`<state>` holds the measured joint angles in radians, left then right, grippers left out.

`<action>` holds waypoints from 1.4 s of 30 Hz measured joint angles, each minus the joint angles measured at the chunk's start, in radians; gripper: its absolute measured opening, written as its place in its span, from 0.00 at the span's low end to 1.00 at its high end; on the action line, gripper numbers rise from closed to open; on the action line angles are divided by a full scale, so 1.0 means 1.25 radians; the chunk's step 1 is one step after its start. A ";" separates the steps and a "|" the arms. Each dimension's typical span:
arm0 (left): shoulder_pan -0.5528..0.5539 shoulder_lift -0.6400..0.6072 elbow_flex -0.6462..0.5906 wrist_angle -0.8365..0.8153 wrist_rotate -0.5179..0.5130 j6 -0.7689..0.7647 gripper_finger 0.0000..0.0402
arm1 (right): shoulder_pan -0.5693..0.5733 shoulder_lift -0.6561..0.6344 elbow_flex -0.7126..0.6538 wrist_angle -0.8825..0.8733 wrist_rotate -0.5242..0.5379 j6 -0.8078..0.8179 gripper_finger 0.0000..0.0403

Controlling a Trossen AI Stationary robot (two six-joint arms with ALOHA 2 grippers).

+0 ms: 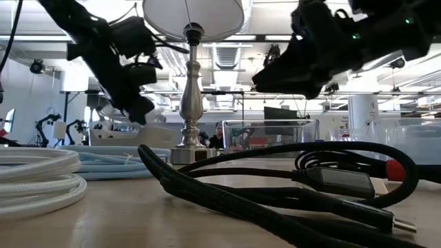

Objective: Pick & Place USB Port
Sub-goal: Put the top white HDMI cable into the white bin, then put the white HDMI cable into the white bin

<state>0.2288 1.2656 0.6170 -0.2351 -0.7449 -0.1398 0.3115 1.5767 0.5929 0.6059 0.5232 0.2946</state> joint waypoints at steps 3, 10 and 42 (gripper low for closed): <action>0.028 0.003 -0.001 0.006 -0.013 0.010 0.08 | 0.000 0.009 0.023 -0.045 0.000 -0.006 0.38; 0.072 0.005 -0.001 0.031 0.010 0.043 0.09 | 0.001 0.005 0.020 -0.052 -0.004 0.008 0.36; -0.046 -0.035 0.125 -0.289 0.219 -0.122 0.40 | 0.000 0.008 0.019 -0.056 -0.071 0.051 0.47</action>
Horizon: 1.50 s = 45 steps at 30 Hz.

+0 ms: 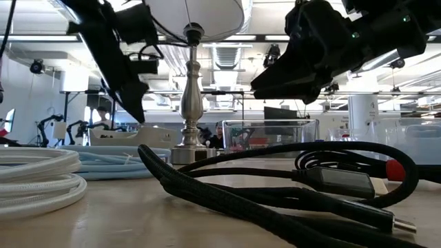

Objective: Pick & Place USB Port
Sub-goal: Put the white HDMI cable into the white bin

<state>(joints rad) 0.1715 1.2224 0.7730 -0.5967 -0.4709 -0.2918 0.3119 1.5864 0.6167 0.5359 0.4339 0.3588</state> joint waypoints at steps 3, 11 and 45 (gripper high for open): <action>-0.043 -0.033 0.003 -0.015 0.108 -0.066 0.40 | 0.000 0.000 0.000 -0.002 0.000 0.000 0.49; -0.254 -0.110 -0.002 -0.013 0.224 -0.263 0.40 | 0.000 0.000 0.000 -0.005 0.002 -0.003 0.49; -0.719 0.289 0.013 0.138 0.208 -0.701 0.28 | -0.006 0.000 0.000 0.001 0.011 -0.179 0.49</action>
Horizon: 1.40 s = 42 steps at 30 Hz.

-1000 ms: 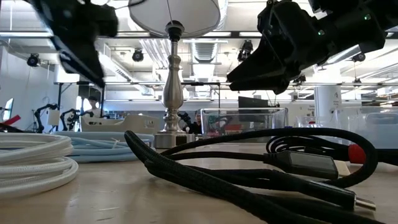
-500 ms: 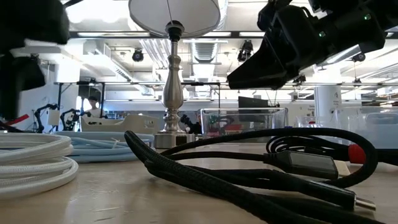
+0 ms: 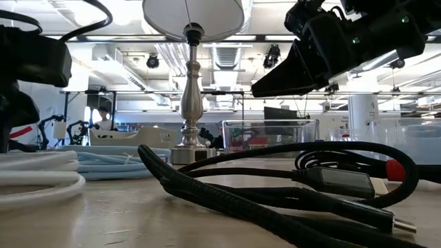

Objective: Pick & Place USB Port
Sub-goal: Put the white HDMI cable into the white bin

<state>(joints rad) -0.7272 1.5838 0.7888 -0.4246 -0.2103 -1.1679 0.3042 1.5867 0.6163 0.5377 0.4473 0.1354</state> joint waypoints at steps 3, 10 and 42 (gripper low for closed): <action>0.000 -0.004 0.016 0.021 0.000 0.010 0.27 | 0.000 0.000 0.000 0.000 0.000 0.000 0.49; 0.000 -0.001 0.002 0.009 -0.012 0.060 0.21 | 0.000 0.000 0.000 0.006 -0.001 -0.006 0.49; 0.002 -0.080 0.302 -0.662 -0.428 0.142 0.11 | 0.001 0.000 0.000 0.018 -0.002 -0.012 0.49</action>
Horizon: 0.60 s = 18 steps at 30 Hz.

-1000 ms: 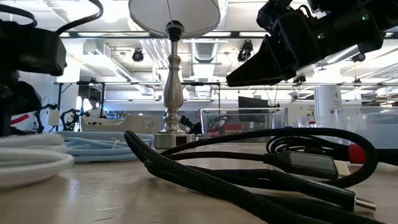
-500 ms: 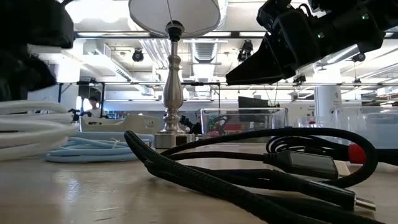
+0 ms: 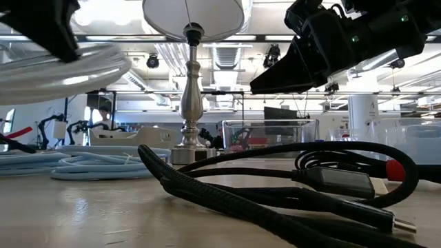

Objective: Pick & Place USB Port
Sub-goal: Put the white HDMI cable into the white bin

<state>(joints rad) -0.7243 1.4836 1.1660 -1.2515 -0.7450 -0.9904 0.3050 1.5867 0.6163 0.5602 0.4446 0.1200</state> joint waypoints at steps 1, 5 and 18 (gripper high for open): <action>0.003 -0.005 0.000 -0.027 -0.035 -0.012 0.11 | 0.000 0.000 0.000 0.000 0.000 0.000 0.49; 0.029 -0.026 -0.007 -0.120 -0.131 -0.065 0.11 | 0.000 0.000 0.000 0.000 0.000 0.002 0.49; 0.280 -0.038 -0.020 -0.255 -0.232 -0.021 0.12 | 0.000 -0.001 0.000 0.000 0.000 0.003 0.49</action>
<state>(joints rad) -0.3747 1.4363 1.1413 -1.5707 -1.0355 -1.0163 0.3050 1.5860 0.6167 0.5598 0.4446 0.1234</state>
